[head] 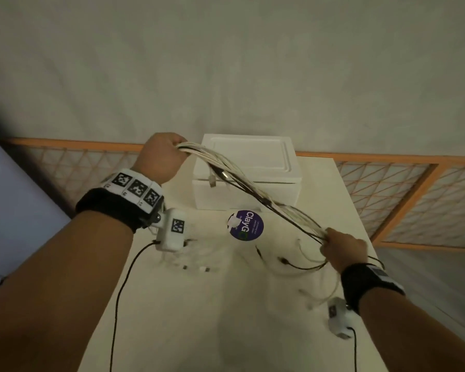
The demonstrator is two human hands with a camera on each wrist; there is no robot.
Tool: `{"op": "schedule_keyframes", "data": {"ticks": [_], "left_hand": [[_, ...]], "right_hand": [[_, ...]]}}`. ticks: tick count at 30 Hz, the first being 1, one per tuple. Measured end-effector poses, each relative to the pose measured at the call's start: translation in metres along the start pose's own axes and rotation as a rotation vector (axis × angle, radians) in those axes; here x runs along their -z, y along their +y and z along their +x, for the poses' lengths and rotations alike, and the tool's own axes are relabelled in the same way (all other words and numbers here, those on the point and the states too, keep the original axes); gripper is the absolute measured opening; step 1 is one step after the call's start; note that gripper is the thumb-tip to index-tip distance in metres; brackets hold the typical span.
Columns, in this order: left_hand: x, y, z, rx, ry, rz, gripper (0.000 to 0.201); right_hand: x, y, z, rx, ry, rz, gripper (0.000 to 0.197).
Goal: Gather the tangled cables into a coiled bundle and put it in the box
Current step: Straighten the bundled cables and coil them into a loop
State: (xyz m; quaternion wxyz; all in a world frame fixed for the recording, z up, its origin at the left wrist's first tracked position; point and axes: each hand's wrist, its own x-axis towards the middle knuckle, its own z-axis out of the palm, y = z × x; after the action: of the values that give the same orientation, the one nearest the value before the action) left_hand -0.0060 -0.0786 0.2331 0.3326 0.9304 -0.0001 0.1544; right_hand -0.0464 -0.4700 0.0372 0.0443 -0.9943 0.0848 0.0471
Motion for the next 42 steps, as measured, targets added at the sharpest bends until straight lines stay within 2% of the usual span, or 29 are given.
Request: {"op": "schedule_keyframes", "data": {"ticks": [3, 5, 9, 10, 11, 12, 13, 15, 16, 17, 19, 22, 24, 25, 26, 28, 29, 32, 33, 36, 37, 39, 42], "left_hand": [[0.017, -0.008, 0.005, 0.037, 0.094, 0.001, 0.015], [0.016, -0.006, 0.006, 0.022, 0.061, 0.043, 0.015], [-0.005, 0.002, 0.003, 0.003, 0.042, 0.028, 0.016], [-0.01, 0.003, 0.002, 0.01, 0.047, 0.02, 0.016], [-0.013, 0.004, 0.001, 0.018, 0.05, 0.013, 0.016], [-0.016, 0.004, 0.001, 0.02, 0.052, 0.009, 0.016], [-0.019, 0.005, 0.001, 0.018, 0.057, 0.009, 0.016], [-0.022, 0.009, 0.001, 0.005, 0.066, -0.014, 0.016], [-0.023, 0.012, 0.001, -0.002, 0.065, -0.044, 0.016], [-0.024, 0.015, 0.001, -0.006, 0.06, -0.08, 0.015], [-0.025, 0.024, 0.001, -0.007, 0.05, -0.147, 0.011], [-0.013, 0.031, 0.003, -0.003, 0.051, -0.145, 0.009], [0.008, 0.024, 0.008, 0.025, 0.114, -0.116, 0.021], [0.02, 0.016, 0.01, 0.059, 0.143, -0.108, 0.021], [0.031, 0.007, 0.013, 0.097, 0.166, -0.095, 0.019], [0.045, -0.012, 0.016, 0.169, 0.187, -0.067, 0.022], [0.048, -0.019, 0.015, 0.198, 0.182, -0.058, 0.024], [0.047, -0.03, 0.013, 0.184, 0.156, -0.068, 0.023], [0.045, -0.03, 0.012, 0.156, 0.136, -0.069, 0.023], [0.026, -0.019, 0.004, 0.032, 0.003, 0.004, 0.022], [0.017, -0.017, 0.002, -0.004, -0.029, 0.032, 0.018], [0.0, -0.018, -0.002, -0.001, -0.017, 0.05, 0.013], [-0.022, -0.018, -0.015, 0.03, -0.006, 0.03, 0.022]], "right_hand": [[-0.015, 0.062, 0.002, -0.118, -0.122, -0.115, 0.018], [-0.015, 0.078, 0.004, -0.107, -0.202, -0.061, 0.042], [0.024, 0.03, 0.011, 0.112, -0.29, 0.267, 0.107], [0.041, 0.013, 0.011, 0.174, -0.326, 0.327, 0.114], [0.057, -0.007, 0.011, 0.245, -0.336, 0.384, 0.114], [0.072, -0.026, 0.008, 0.329, -0.286, 0.448, 0.105], [0.088, -0.048, 0.005, 0.429, -0.151, 0.517, 0.09], [0.113, -0.093, -0.005, 0.6, 0.222, 0.61, 0.065], [0.12, -0.116, -0.008, 0.65, 0.33, 0.609, 0.066], [0.123, -0.137, -0.009, 0.661, 0.367, 0.584, 0.072], [0.119, -0.172, -0.003, 0.578, 0.266, 0.522, 0.077], [0.088, -0.18, 0.01, 0.43, -0.009, 0.429, 0.045], [0.056, -0.149, 0.014, 0.363, -0.127, 0.334, 0.021], [0.04, -0.127, 0.012, 0.324, -0.159, 0.286, 0.015], [0.024, -0.102, 0.008, 0.277, -0.191, 0.227, 0.016], [-0.002, -0.05, -0.004, 0.151, -0.263, 0.09, 0.035], [-0.011, -0.026, -0.012, 0.085, -0.279, 0.051, 0.039], [-0.019, 0.023, -0.024, -0.038, -0.319, -0.031, 0.018], [-0.018, 0.028, -0.023, -0.062, -0.378, -0.051, 0.027], [0.012, 0.016, -0.009, -0.006, -0.51, 0.001, 0.088], [0.034, 0.001, -0.005, 0.032, -0.519, 0.072, 0.099], [0.087, -0.039, -0.001, 0.169, -0.43, 0.226, 0.093], [0.16, -0.118, -0.016, 0.484, -0.042, 0.518, 0.07]]}}
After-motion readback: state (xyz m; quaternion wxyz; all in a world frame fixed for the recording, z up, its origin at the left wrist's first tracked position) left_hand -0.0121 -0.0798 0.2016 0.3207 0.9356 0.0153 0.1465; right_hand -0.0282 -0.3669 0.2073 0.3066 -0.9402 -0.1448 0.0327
